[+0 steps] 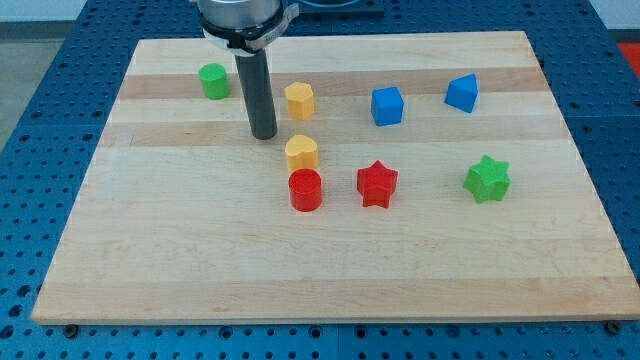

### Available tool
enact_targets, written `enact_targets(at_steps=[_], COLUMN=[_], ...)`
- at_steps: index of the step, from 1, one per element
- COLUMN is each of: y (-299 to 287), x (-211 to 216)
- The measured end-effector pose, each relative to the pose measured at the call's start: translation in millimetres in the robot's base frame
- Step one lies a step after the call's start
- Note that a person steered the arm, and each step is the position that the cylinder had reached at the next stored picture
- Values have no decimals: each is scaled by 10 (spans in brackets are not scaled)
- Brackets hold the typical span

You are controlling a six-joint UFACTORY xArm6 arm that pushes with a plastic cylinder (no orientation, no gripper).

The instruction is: Move green circle to the left of the yellow hexagon

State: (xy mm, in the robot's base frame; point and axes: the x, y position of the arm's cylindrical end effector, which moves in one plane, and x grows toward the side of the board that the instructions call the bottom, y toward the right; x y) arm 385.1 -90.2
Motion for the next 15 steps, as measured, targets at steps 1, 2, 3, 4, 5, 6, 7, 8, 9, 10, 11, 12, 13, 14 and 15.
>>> enact_targets(at_steps=[1,2,3,4,5,6,7,8,9,10,11,12,13,14,15], y=[0,25,25,170,406,406,406,406,389,401,261,-33,-421,-902,-1323], x=[-14,-1052,-1124,-1126,-1098,-891,-387,-410,-66,-297,-1017,-1793,-1928,-1925,-1920])
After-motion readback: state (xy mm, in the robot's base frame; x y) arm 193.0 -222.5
